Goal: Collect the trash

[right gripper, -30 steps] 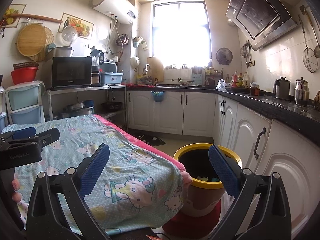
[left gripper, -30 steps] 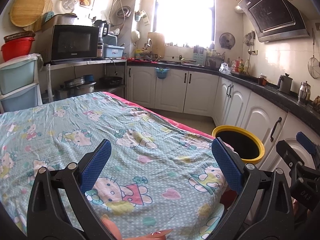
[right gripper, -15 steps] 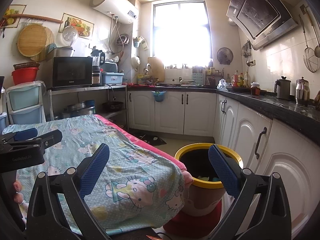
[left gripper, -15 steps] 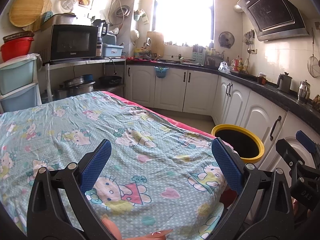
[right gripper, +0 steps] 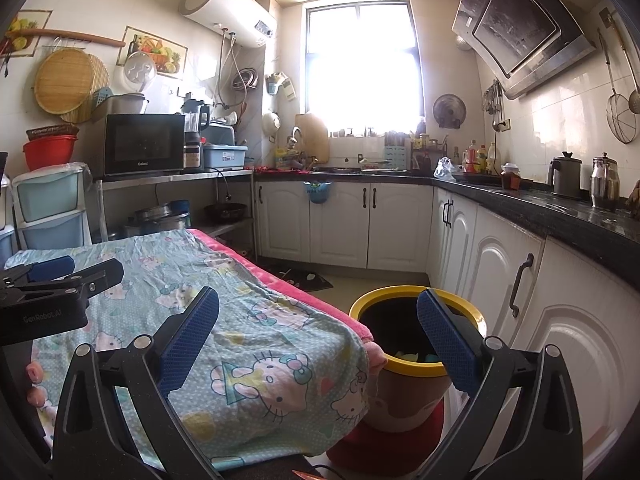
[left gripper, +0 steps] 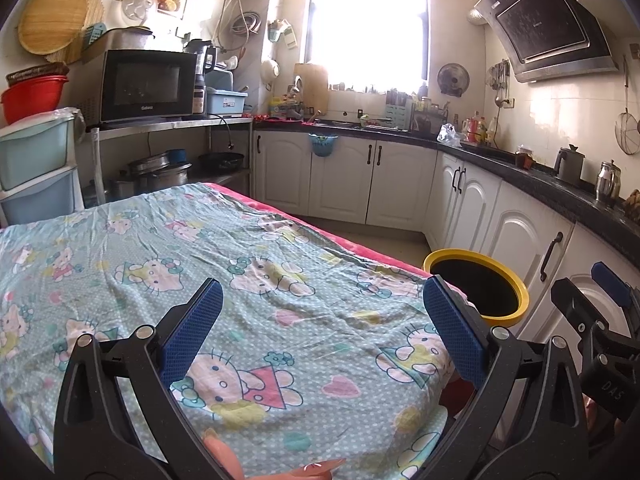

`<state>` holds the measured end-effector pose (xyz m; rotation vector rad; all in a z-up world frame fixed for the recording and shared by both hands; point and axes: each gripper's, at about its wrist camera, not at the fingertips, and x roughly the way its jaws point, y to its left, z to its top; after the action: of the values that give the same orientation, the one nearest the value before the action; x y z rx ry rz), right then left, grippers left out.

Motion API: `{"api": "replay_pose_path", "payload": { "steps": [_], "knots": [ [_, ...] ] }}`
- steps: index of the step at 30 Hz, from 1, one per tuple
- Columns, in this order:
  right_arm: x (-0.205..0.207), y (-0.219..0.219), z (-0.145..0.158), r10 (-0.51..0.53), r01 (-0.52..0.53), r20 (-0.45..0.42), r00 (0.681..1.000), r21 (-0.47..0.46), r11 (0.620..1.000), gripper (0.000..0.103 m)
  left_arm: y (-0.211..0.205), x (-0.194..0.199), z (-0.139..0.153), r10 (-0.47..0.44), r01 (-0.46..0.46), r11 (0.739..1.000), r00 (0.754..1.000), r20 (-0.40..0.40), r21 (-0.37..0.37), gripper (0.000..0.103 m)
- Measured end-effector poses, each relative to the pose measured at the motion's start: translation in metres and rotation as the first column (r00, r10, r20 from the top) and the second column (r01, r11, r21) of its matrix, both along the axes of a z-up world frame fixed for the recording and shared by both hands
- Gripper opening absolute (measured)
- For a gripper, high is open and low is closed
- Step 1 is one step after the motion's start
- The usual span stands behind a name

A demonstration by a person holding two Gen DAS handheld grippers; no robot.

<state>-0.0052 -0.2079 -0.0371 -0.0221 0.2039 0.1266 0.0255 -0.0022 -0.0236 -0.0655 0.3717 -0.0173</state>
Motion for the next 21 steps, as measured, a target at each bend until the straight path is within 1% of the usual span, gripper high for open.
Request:
{"api": "replay_pose_path", "payload": {
  "steps": [21],
  "knots": [
    [0.0001,0.0002,0.0001,-0.001,0.001,-0.002,1.0,0.002,1.0,0.097,0.0006,0.0005,-0.0003,-0.003,0.003,1.0,1.0,-0.002,0.001,0.092]
  ]
}}
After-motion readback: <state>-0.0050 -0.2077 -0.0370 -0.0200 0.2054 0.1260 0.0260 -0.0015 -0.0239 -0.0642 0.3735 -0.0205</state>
